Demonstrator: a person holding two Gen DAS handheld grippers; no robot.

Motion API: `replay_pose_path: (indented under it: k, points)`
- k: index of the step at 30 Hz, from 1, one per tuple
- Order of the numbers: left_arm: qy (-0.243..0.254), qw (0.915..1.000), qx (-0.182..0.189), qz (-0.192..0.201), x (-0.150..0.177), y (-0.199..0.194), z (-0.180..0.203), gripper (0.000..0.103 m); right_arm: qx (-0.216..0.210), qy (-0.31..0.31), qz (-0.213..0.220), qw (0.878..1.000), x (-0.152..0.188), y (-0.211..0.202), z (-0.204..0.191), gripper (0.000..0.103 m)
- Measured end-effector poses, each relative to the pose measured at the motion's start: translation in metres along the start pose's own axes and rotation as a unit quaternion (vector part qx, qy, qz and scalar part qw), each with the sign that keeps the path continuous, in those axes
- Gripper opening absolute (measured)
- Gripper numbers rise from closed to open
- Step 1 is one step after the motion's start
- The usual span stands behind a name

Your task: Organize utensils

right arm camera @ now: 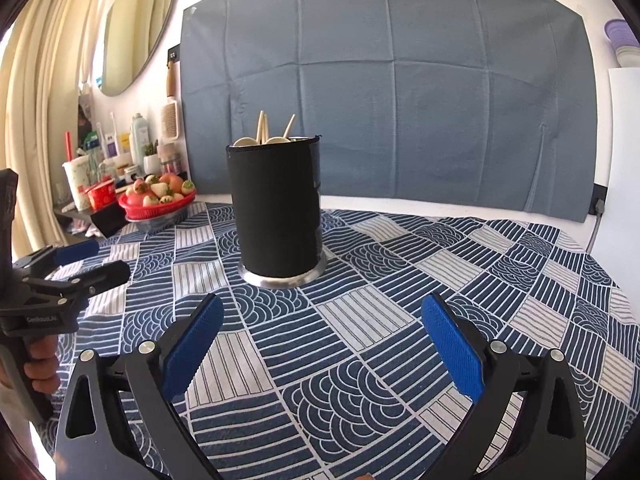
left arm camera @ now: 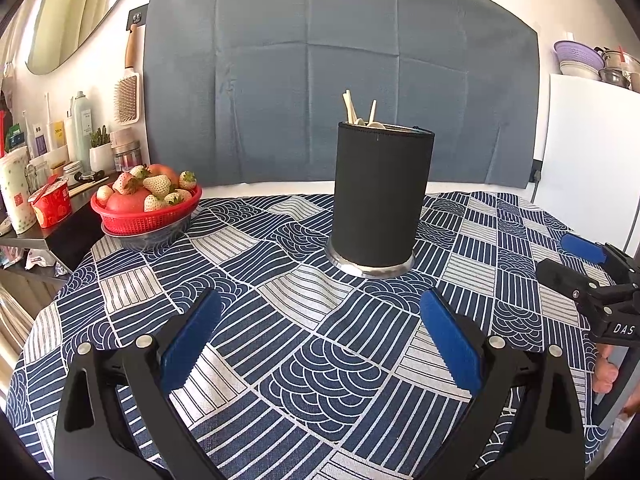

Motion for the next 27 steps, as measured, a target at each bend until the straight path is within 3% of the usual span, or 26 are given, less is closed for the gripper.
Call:
replay_pose_path:
  k: [27]
  points:
    - [0.008,0.9999,-0.004,0.003,-0.0001,-0.0012,0.0024,0.097,0.004,-0.011,0.005,1.000,-0.0003,-0.0019,-0.0037,0.095]
Point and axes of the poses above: each gripper's, at about its wrist camera, not at the fingertips, and y roughly the way its jaws point, z to its right, x to its underside, the point moved 4 cm from there along y, roughly the way its jaws point, and after that the axes turned 8 degrees about -x, right-handed, at the moved point
